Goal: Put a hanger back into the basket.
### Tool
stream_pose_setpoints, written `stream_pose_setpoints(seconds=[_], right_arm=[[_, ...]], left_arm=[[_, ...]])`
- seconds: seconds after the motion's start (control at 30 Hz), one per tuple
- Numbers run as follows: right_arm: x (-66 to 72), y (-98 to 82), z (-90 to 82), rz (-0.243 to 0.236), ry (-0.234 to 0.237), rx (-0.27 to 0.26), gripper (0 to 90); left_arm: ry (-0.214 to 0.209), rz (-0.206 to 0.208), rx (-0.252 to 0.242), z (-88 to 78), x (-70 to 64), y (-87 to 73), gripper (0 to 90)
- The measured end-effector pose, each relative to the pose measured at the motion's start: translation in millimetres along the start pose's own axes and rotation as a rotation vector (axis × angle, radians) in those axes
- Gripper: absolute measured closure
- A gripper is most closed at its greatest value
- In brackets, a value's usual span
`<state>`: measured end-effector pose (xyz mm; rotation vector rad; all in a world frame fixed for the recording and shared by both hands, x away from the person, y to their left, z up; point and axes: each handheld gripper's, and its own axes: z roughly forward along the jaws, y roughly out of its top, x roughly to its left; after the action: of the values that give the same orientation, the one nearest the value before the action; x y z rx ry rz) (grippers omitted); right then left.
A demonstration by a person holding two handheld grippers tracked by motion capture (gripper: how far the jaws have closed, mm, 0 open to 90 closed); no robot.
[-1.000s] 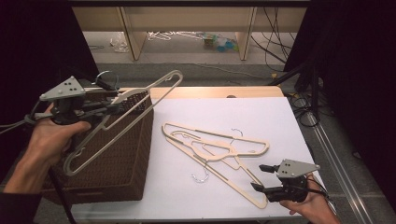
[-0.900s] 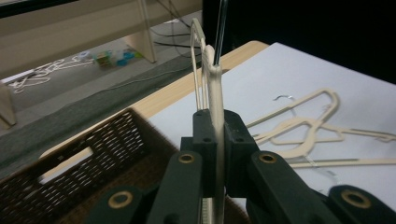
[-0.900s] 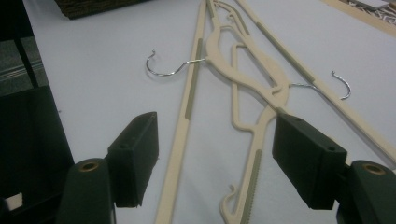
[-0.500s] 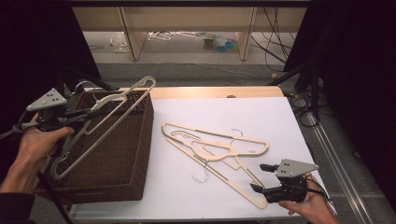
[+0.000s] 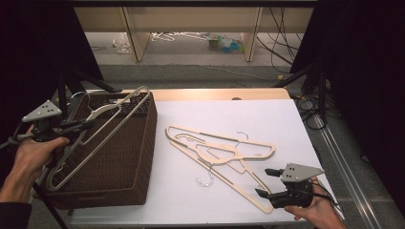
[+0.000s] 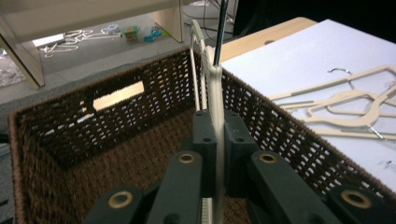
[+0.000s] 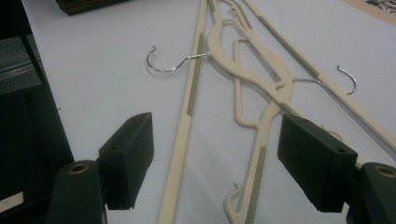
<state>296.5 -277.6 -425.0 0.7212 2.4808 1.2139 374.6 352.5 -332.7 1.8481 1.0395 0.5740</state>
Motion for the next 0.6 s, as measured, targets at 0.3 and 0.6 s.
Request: stream_pose_setpoints(seconds=[0.3,0.6], right_arm=[[0.5,-0.4,0.9,0.001,0.000,0.003,27.9],[0.7,-0.8,2.0,-0.004,0.005,0.005,27.9]], left_arm=[[-0.018,-0.037,0.046,11.2,4.7,-15.4,85.3],[-0.024,-0.058,0.103,27.4,5.7,-29.7,85.3]])
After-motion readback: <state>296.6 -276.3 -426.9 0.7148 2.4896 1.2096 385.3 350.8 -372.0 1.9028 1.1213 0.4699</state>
